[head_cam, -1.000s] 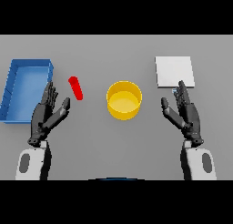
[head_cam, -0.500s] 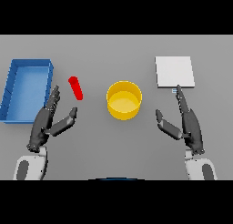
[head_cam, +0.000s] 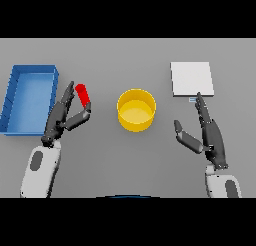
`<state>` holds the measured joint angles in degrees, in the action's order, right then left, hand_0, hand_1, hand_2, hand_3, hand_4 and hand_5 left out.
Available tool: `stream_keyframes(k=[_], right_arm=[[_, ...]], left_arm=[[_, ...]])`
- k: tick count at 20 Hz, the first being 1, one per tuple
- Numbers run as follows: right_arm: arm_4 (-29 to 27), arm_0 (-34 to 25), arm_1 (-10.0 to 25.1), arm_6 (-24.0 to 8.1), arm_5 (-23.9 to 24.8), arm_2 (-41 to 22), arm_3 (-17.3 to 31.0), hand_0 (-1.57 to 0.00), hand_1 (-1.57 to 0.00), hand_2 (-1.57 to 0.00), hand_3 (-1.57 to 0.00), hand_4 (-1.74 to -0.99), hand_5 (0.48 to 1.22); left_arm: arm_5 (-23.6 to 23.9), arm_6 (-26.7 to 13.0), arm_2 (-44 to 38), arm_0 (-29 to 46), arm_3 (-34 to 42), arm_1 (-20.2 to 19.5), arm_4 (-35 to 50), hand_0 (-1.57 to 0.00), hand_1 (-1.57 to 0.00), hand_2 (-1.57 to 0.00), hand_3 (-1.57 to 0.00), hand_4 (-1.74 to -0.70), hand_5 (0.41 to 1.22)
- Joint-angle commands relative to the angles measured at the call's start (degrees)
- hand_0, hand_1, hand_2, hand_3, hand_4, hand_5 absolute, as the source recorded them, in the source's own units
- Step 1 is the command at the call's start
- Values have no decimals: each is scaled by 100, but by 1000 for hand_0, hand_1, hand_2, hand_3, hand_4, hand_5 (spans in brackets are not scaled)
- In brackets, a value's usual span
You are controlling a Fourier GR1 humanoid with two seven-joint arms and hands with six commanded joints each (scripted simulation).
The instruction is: Pick up the red beaker and tilt it to pour out 1 green nut into yellow bowl. Pick up the yellow bowl and place it on the metallic measuring scale.
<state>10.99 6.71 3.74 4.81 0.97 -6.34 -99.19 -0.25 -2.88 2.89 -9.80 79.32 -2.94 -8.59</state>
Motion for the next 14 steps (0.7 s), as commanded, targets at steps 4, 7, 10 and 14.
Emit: stream_keyframes(k=[4,7,10,14], right_arm=[[-57,37,17,10,-29,31,-5,1,1,1,1,-1341,689],[-73,3,14,0,-34,39,0,1,1,1,1,-1338,688],[-61,112,-4,167,-60,-8,-38,1,1,1,1,-1331,687],[-82,8,-30,-46,-35,22,6,1,1,1,1,-1320,683]], left_arm=[[17,229,-169,-416,-714,67,54,1,1,1,1,-1339,717],[59,290,-227,-751,-1056,93,24,1,1,1,1,-1323,712],[81,309,-318,-1064,-1409,80,22,1,1,1,1,-1315,706],[27,388,-401,-1424,-1861,43,18,1,1,1,1,-1318,708]])
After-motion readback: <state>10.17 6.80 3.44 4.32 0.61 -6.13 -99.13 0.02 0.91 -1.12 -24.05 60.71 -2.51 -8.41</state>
